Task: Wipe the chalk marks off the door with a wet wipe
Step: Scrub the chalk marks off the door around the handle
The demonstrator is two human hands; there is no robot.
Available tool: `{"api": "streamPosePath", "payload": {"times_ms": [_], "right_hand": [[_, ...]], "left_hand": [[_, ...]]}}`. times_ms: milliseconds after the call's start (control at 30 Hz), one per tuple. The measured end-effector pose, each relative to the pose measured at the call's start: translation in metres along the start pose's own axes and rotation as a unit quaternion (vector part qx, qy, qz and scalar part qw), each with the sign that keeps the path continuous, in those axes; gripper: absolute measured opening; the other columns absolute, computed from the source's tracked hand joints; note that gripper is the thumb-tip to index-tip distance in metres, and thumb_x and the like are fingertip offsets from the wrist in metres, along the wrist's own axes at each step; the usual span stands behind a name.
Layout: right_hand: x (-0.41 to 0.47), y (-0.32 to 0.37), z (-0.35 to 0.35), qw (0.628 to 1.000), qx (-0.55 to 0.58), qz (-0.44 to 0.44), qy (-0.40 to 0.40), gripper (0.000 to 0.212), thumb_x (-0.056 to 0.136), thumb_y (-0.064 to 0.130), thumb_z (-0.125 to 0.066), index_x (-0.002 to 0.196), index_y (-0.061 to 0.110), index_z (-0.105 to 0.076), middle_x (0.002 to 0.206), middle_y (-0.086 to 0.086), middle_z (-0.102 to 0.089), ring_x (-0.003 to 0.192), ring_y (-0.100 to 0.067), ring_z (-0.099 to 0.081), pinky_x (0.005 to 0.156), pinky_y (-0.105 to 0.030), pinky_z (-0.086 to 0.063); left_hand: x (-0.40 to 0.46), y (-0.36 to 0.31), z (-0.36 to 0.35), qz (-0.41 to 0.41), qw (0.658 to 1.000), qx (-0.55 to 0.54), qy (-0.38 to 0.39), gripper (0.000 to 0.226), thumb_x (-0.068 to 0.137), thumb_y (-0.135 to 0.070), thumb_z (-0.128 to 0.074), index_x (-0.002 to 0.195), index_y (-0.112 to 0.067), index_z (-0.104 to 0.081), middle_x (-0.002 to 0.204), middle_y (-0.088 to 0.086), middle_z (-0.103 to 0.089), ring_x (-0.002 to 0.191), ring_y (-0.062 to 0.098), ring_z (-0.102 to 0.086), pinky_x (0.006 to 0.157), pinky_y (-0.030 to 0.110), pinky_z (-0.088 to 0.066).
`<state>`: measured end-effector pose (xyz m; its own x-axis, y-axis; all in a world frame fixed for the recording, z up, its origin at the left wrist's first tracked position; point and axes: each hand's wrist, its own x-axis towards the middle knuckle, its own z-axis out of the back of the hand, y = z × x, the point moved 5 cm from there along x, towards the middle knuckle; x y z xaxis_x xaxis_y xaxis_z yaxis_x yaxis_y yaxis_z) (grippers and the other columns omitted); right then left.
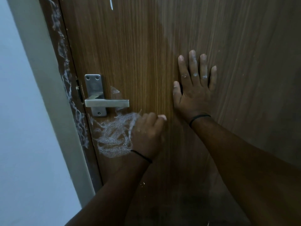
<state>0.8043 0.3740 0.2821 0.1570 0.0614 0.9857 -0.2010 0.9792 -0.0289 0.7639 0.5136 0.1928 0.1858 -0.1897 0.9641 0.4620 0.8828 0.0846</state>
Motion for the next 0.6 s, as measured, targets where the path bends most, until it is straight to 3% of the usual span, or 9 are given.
{"api": "streamPosePath", "payload": {"times_ms": [133, 300, 433, 600], "right_hand": [[-0.003, -0.002, 0.003, 1.000, 0.002, -0.003, 0.015, 0.058, 0.101, 0.039, -0.037, 0.155, 0.023, -0.024, 0.162, -0.004, -0.021, 0.150, -0.029, -0.014, 0.119, -0.057, -0.012], [-0.005, 0.001, 0.001, 1.000, 0.003, -0.004, 0.015, 0.058, 0.100, 0.039, -0.036, 0.154, 0.022, -0.025, 0.162, -0.006, -0.021, 0.150, -0.030, -0.015, 0.119, -0.057, -0.012], [-0.006, -0.002, 0.002, 1.000, 0.005, -0.005, -0.002, 0.056, 0.100, 0.038, -0.037, 0.153, 0.021, -0.029, 0.161, -0.006, -0.026, 0.149, -0.031, -0.019, 0.119, -0.057, -0.014], [-0.011, -0.001, -0.002, 1.000, -0.007, -0.003, -0.004, 0.057, 0.100, 0.039, -0.036, 0.154, 0.023, -0.026, 0.161, -0.005, -0.024, 0.150, -0.029, -0.018, 0.119, -0.056, -0.014]], "left_hand": [[-0.025, -0.005, -0.003, -0.028, 0.999, -0.005, 0.039, 0.007, 0.084, -0.010, -0.074, 0.089, -0.009, -0.071, 0.073, 0.005, -0.057, 0.065, 0.018, -0.051, 0.058, 0.032, -0.043], [-0.022, 0.023, 0.011, 0.062, 0.998, -0.008, -0.004, 0.003, 0.087, -0.008, -0.070, 0.088, -0.006, -0.070, 0.076, 0.006, -0.057, 0.067, 0.019, -0.051, 0.062, 0.032, -0.041], [-0.034, 0.000, 0.002, 0.003, 0.998, -0.003, 0.058, 0.004, 0.083, -0.007, -0.074, 0.086, -0.006, -0.071, 0.074, 0.006, -0.057, 0.064, 0.019, -0.051, 0.057, 0.033, -0.044], [-0.036, 0.020, 0.006, 0.133, 0.990, -0.039, -0.004, 0.011, 0.091, -0.009, -0.067, 0.080, -0.006, -0.067, 0.074, 0.005, -0.056, 0.067, 0.019, -0.050, 0.060, 0.034, -0.043]]}}
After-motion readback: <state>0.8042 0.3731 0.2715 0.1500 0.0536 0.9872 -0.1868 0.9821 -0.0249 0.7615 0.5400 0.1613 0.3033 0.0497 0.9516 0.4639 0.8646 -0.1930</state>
